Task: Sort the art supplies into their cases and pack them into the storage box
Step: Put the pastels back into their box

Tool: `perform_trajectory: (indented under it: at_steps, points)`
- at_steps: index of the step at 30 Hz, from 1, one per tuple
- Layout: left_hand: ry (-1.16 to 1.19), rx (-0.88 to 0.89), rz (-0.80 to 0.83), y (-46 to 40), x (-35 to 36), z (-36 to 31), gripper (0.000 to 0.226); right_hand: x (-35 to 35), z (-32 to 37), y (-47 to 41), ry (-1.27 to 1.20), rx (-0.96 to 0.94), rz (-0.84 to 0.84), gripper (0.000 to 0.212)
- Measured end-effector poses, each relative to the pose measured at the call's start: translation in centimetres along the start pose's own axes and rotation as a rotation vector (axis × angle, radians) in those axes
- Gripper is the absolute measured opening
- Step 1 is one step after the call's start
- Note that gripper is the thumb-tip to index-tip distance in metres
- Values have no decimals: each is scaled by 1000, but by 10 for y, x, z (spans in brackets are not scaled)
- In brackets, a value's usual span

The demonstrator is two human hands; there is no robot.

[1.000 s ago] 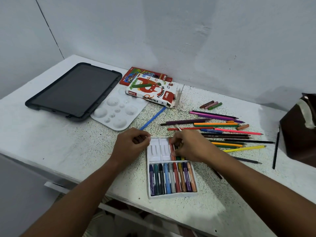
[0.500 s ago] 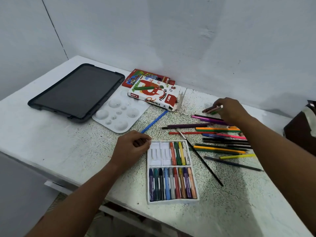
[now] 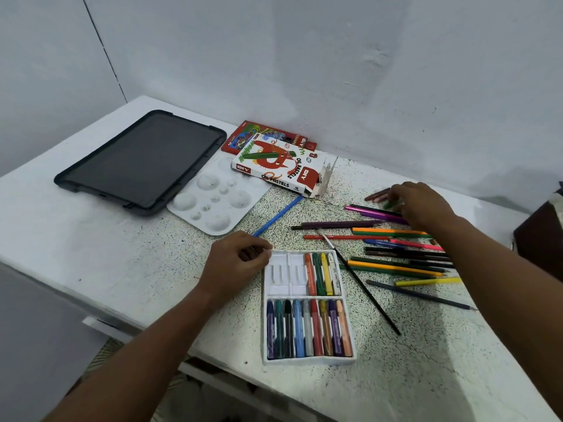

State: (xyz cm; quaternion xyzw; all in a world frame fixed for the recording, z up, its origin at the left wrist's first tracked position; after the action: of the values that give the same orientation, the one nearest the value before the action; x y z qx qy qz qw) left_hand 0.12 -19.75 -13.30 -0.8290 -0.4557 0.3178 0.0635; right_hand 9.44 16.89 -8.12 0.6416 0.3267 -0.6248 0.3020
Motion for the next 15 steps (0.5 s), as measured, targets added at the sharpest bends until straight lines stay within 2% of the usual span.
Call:
perform_trajectory:
  at_steps: [3,7,11,13,15]
  points:
    - [4,-1,-3,0,0,-2,13,3,-4,3,3,-49,-33,34]
    - [0,-5,2,0,-1,-1,13,5,-6,7,33,-53,-112,23]
    - [11,-11,7,0,0,0,14,-12,18,16,-195,-5,-180,21]
    - [17,-17,10,0,0,0,14,-28,46,31,-398,-30,-103,22]
    - [16,-21,16,0,0,0,14,-42,76,56,-525,-63,62,29]
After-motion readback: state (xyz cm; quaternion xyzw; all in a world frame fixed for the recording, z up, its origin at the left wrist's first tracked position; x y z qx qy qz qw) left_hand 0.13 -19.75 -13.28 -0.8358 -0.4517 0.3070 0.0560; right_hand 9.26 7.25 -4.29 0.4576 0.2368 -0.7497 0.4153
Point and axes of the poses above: each hand's wrist, its own y-axis away from the middle knuckle, its own x-axis out of the palm, z = x × y, the point moved 1 cm from there along -y, towards the middle knuckle, and after that the axes turned 9 degrees about x, right-handed, at the moved point
